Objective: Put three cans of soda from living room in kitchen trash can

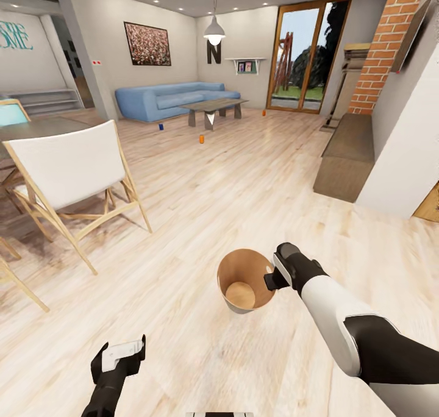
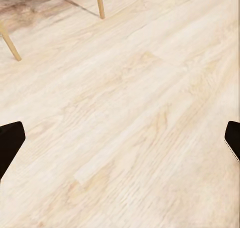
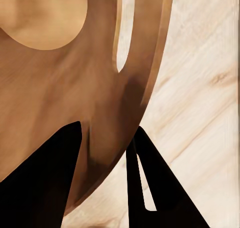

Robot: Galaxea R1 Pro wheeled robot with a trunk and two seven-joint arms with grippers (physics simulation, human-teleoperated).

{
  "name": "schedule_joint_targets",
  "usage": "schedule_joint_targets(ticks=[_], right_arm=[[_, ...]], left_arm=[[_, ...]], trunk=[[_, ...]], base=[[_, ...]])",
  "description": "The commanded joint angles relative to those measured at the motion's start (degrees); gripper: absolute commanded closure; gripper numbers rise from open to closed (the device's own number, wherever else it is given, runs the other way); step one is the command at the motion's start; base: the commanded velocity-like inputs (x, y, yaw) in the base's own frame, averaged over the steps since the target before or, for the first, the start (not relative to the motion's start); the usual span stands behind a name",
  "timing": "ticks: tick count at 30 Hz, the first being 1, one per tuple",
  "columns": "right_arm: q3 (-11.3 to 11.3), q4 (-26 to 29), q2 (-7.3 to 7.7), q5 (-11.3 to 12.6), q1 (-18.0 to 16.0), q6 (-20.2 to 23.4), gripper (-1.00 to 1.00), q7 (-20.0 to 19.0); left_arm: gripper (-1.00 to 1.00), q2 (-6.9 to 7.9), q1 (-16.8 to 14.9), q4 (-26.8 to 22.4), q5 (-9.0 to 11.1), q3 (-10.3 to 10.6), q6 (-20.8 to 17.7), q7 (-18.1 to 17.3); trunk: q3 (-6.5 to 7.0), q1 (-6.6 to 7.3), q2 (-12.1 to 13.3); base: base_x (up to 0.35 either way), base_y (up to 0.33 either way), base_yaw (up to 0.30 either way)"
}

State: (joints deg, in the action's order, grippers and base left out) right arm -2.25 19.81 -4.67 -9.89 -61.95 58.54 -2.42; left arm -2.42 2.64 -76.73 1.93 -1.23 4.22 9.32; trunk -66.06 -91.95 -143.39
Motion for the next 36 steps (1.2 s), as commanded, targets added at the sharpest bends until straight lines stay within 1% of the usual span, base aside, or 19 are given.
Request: schedule_joint_targets(ticks=[1, 4, 5, 11, 23, 27, 36], right_arm=[[0.14, -0.01, 0.00, 0.84, -0.01, -0.01, 1.00, -0.14], [0.14, -0.04, 0.00, 0.84, 0.57, -0.06, 1.00, -0.08], [0.14, 0.00, 0.01, 0.84, 1.23, -0.07, 1.00, -0.06], [0.14, 0.04, 0.01, 0.84, 1.86, -0.14, 1.00, -0.04], [0.14, -0.01, 0.30, 0.84, 2.13, -0.20, 1.00, 0.02], [0.14, -0.02, 0.76, 0.84, 2.92, -2.21, 1.00, -0.18], [0.14, -0.09, 0.99, 0.84, 3.20, -3.10, 1.00, -0.24]], left_arm=[[-1.00, 0.01, -0.02, 0.00, 0.00, 0.00, 0.00, 0.00], [-1.00, 0.00, -0.01, 0.00, 0.00, 0.00, 0.00, 0.00], [-1.00, 0.00, 0.00, 0.00, 0.00, 0.00, 0.00, -0.01], [-1.00, -0.03, 0.00, 0.00, 0.00, 0.00, -0.05, -0.01], [-1.00, -0.04, -0.05, 0.22, 0.00, 0.08, 0.03, 0.06], [-1.00, -0.04, -0.01, 0.26, 0.00, 0.22, 0.29, 0.15], [-1.00, -0.04, 0.00, 0.27, 0.00, 0.26, 0.33, 0.17]], trunk=[[0.32, 0.02, 0.02], [1.26, 0.10, 0.06], [1.57, 0.13, 0.07], [3.44, 0.28, 0.15], [6.67, 2.92, 4.96], [7.03, 2.92, 4.96], [7.82, 2.92, 4.96]], base=[[0.000, 0.000, 0.000], [0.000, 0.000, 0.000], [0.000, 0.000, 0.000], [0.000, 0.000, 0.000], [0.000, 0.000, 0.000], [0.000, 0.000, 0.000], [0.000, 0.000, 0.000]])
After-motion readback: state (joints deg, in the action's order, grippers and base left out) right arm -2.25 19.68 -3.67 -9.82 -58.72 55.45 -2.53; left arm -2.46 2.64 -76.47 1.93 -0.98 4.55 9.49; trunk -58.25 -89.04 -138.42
